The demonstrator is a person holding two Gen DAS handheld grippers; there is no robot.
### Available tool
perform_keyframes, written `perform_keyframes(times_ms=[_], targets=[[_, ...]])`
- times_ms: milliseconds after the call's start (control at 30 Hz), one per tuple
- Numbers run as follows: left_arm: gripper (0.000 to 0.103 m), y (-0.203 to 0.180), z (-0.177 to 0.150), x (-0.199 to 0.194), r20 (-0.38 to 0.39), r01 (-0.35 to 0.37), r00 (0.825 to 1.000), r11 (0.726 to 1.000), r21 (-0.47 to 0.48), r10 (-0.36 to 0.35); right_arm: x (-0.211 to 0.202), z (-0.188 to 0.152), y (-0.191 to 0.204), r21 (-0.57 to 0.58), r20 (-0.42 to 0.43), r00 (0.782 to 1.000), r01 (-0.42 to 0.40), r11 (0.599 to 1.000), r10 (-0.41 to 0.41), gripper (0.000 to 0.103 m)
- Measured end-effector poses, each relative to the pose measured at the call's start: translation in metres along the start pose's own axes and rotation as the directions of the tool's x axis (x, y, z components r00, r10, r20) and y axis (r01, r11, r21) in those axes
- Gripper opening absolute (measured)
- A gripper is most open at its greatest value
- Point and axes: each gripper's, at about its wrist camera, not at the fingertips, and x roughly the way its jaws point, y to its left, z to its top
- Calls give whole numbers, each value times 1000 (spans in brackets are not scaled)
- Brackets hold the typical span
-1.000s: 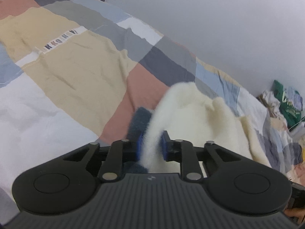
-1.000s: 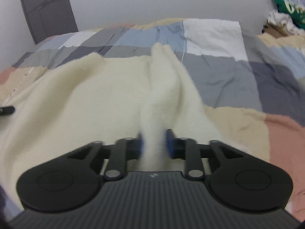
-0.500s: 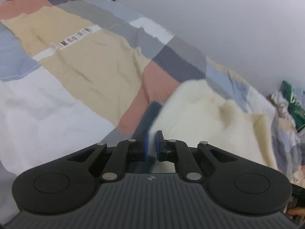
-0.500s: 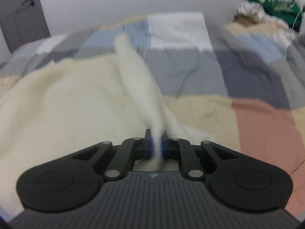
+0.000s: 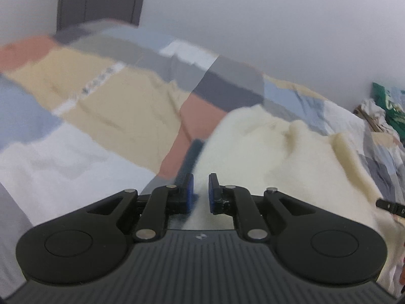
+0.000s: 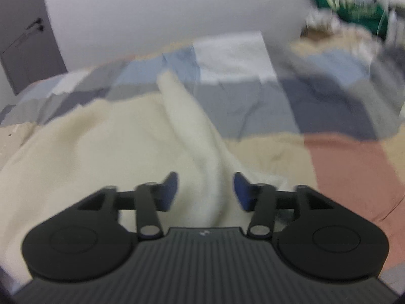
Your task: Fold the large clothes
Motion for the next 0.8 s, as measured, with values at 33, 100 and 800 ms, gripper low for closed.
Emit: perform_keyframes(times_ms=[33,100,800], targets=[[18,-4,0,-7,11,7,1000,1000,13,-7,-8,0,6,-24,26,1000,-9,1000,10,66],[23,-11,-1,-21,32,32,999,999,27,-33,-24,-1,19,-49,59,997,-47,998,50,68],[45,-52,-37,-39,-45,96,995,995,39,-94,-49,-70,65,425,-114,826,-462,779,552,87]])
